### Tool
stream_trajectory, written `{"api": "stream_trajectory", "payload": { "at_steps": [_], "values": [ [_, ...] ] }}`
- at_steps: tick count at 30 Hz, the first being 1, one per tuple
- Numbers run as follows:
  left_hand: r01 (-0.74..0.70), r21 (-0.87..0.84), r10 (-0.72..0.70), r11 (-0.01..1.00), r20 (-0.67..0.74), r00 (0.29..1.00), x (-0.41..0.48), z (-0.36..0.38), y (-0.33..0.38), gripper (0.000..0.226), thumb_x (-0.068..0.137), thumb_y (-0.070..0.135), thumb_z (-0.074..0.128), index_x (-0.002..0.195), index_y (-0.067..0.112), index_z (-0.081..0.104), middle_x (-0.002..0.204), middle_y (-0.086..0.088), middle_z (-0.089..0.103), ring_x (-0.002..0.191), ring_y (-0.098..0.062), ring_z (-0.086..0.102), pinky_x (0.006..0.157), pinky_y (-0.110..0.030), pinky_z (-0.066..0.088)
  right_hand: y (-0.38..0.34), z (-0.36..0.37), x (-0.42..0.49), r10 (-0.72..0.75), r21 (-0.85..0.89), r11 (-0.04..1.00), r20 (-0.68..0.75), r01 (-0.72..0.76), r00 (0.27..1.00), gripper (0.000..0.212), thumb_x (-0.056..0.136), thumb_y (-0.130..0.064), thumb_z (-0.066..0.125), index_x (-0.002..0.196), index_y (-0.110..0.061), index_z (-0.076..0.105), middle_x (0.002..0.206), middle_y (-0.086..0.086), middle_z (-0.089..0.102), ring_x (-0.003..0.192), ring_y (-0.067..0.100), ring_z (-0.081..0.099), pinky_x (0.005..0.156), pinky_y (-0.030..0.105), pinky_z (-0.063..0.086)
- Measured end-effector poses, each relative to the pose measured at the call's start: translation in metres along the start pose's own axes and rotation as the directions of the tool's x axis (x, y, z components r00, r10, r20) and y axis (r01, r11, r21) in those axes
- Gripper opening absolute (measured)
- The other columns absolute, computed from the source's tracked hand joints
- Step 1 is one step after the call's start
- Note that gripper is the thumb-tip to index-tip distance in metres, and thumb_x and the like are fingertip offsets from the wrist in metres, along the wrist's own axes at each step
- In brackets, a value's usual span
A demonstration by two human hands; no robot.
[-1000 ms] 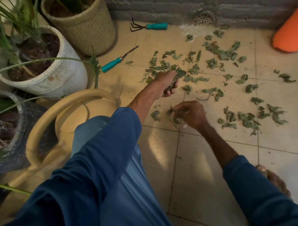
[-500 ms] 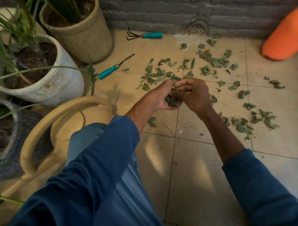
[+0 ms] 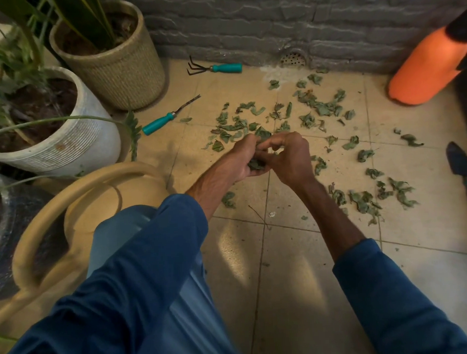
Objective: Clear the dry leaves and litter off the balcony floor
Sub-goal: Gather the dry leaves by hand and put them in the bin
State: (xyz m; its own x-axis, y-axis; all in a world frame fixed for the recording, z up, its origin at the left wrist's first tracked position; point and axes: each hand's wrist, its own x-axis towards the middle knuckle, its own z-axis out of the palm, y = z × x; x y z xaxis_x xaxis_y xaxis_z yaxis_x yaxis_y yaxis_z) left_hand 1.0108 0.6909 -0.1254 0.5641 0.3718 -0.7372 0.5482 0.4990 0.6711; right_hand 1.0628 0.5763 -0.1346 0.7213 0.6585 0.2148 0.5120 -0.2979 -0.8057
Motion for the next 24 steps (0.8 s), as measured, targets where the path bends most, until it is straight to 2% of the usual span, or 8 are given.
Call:
{"api": "stream_trajectory", "payload": {
  "at_steps": [3, 7, 10, 13, 16, 20, 21, 24],
  "values": [
    [-0.030, 0.028, 0.031, 0.999, -0.048, 0.998, 0.008, -0.004, -0.001, 0.033, 0.103, 0.020, 0.037, 0.078, 0.012, 0.056, 0.049, 0.000, 0.053, 0.048, -0.014, 0.049, 0.043, -0.020, 0.040, 0.001, 0.000, 0.001, -0.062, 0.004, 0.998, 0.062, 0.062, 0.996, 0.013, 0.083, -0.009, 0.079, 0.093, -0.016, 0.082, 0.082, -0.006, 0.074, 0.072, 0.003, 0.059, 0.065, 0.014, 0.043],
    [-0.088, 0.073, 0.096, 0.993, -0.118, 0.988, 0.016, -0.008, -0.002, 0.030, 0.102, 0.020, 0.035, 0.079, 0.013, 0.054, 0.056, -0.001, 0.047, 0.040, -0.011, 0.038, 0.039, -0.017, 0.025, 0.004, -0.005, 0.000, -0.105, 0.107, 0.990, 0.111, 0.093, 0.988, 0.016, 0.093, -0.007, 0.069, 0.103, -0.012, 0.081, 0.093, 0.000, 0.077, 0.082, 0.009, 0.069, 0.070, 0.023, 0.054],
    [-0.122, 0.083, 0.134, 0.989, -0.161, 0.978, 0.013, -0.009, 0.000, 0.030, 0.102, 0.018, 0.038, 0.078, 0.014, 0.055, 0.055, 0.001, 0.048, 0.041, -0.010, 0.036, 0.040, -0.020, 0.022, 0.015, -0.011, -0.011, 0.037, 0.276, 0.960, 0.043, -0.047, 0.998, 0.018, 0.098, -0.010, 0.064, 0.110, -0.010, 0.077, 0.102, 0.000, 0.077, 0.082, 0.012, 0.073, 0.064, 0.029, 0.060],
    [-0.111, 0.062, 0.119, 0.992, -0.144, 0.982, 0.009, -0.013, 0.003, 0.029, 0.102, 0.018, 0.039, 0.077, 0.016, 0.054, 0.056, 0.003, 0.048, 0.040, -0.009, 0.034, 0.040, -0.020, 0.020, 0.034, -0.001, -0.037, 0.182, 0.228, 0.955, 0.047, -0.188, 0.982, 0.013, 0.096, -0.011, 0.067, 0.104, -0.011, 0.078, 0.098, 0.000, 0.077, 0.077, 0.015, 0.072, 0.063, 0.030, 0.060],
    [-0.081, 0.068, 0.090, 0.994, -0.140, 0.986, 0.006, -0.017, 0.003, 0.033, 0.104, 0.022, 0.038, 0.075, 0.017, 0.052, 0.056, 0.003, 0.047, 0.040, -0.009, 0.033, 0.038, -0.018, 0.020, 0.044, 0.027, -0.077, 0.189, 0.068, 0.975, 0.233, -0.210, 0.954, 0.011, 0.089, -0.010, 0.075, 0.098, -0.014, 0.079, 0.095, -0.004, 0.078, 0.076, 0.005, 0.070, 0.070, 0.018, 0.056],
    [-0.060, 0.062, 0.068, 0.996, -0.139, 0.988, -0.005, -0.022, 0.004, 0.034, 0.107, 0.025, 0.037, 0.078, 0.015, 0.052, 0.059, 0.002, 0.047, 0.039, -0.007, 0.034, 0.035, -0.018, 0.020, 0.035, 0.082, -0.139, 0.063, -0.008, 0.998, 0.522, -0.069, 0.850, 0.015, 0.081, -0.007, 0.078, 0.095, -0.014, 0.078, 0.094, -0.001, 0.076, 0.081, 0.006, 0.066, 0.075, 0.016, 0.053],
    [-0.056, 0.053, 0.063, 0.997, -0.139, 0.988, -0.007, -0.023, 0.004, 0.034, 0.108, 0.026, 0.038, 0.079, 0.015, 0.051, 0.059, 0.002, 0.047, 0.040, -0.007, 0.034, 0.035, -0.018, 0.020, 0.031, 0.096, -0.152, 0.037, -0.010, 0.999, 0.594, -0.038, 0.804, 0.016, 0.083, -0.012, 0.077, 0.098, -0.012, 0.077, 0.098, 0.004, 0.075, 0.085, 0.010, 0.066, 0.079, 0.017, 0.052],
    [-0.055, 0.064, 0.063, 0.996, -0.143, 0.988, -0.013, -0.029, 0.003, 0.034, 0.108, 0.027, 0.041, 0.079, 0.015, 0.052, 0.059, 0.002, 0.048, 0.041, -0.008, 0.034, 0.037, -0.018, 0.020, 0.015, 0.133, -0.181, 0.065, -0.140, 0.988, 0.749, 0.062, 0.659, 0.029, 0.091, -0.022, 0.069, 0.115, -0.007, 0.069, 0.119, 0.015, 0.064, 0.109, 0.031, 0.061, 0.092, 0.035, 0.051]
  ]
}}
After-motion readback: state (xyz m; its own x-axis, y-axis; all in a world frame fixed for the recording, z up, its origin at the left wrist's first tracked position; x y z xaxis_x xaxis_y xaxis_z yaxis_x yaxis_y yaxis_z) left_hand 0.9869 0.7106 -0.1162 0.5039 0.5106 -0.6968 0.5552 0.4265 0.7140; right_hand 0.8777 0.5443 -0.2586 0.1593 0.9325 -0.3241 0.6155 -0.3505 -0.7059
